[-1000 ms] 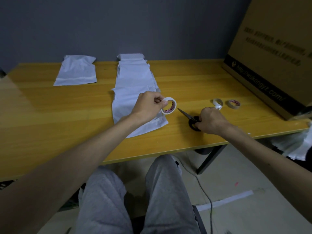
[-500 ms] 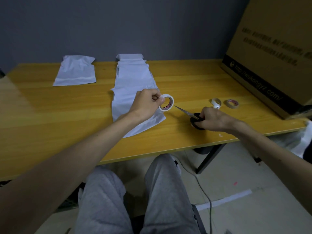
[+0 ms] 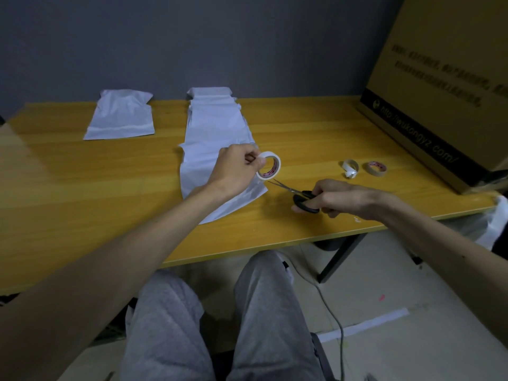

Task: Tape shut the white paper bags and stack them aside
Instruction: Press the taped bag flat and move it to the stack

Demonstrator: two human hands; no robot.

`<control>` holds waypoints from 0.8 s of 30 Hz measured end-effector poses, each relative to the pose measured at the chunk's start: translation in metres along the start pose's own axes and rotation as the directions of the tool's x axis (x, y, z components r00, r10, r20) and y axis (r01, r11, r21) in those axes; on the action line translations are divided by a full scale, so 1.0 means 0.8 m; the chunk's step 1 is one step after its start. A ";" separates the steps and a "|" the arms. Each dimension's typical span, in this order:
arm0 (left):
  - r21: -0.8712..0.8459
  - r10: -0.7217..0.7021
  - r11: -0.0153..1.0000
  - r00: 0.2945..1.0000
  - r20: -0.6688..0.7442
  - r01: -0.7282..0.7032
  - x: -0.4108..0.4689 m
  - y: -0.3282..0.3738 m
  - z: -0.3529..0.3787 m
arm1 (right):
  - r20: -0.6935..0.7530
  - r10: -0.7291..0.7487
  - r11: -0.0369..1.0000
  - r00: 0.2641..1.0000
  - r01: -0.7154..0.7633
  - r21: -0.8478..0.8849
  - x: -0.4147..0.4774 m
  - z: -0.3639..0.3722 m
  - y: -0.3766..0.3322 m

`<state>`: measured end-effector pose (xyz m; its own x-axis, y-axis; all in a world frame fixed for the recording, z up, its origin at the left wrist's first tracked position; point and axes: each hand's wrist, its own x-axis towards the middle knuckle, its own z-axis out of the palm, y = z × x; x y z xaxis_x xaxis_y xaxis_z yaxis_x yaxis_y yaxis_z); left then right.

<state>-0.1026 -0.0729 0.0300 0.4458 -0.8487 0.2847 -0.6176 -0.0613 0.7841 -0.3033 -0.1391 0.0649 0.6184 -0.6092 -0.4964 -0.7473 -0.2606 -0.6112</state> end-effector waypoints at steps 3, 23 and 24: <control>-0.011 0.002 1.000 1.000 -0.006 -0.002 -0.001 -0.001 -0.001 | 0.005 -0.008 1.000 1.000 0.008 0.021 0.006 0.005 -0.004; 0.004 0.045 0.999 0.999 -0.015 -0.045 -0.003 -0.002 -0.002 | -0.072 0.010 1.000 0.997 -0.008 0.026 0.027 0.012 -0.016; 0.006 0.047 0.999 0.999 -0.014 -0.047 -0.004 -0.002 -0.002 | -0.084 -0.001 1.000 0.996 0.003 0.021 0.027 0.013 -0.019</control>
<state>-0.1020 -0.0694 0.0289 0.4251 -0.8431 0.3294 -0.6418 -0.0241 0.7665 -0.2763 -0.1405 0.0575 0.5966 -0.6696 -0.4424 -0.7404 -0.2465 -0.6254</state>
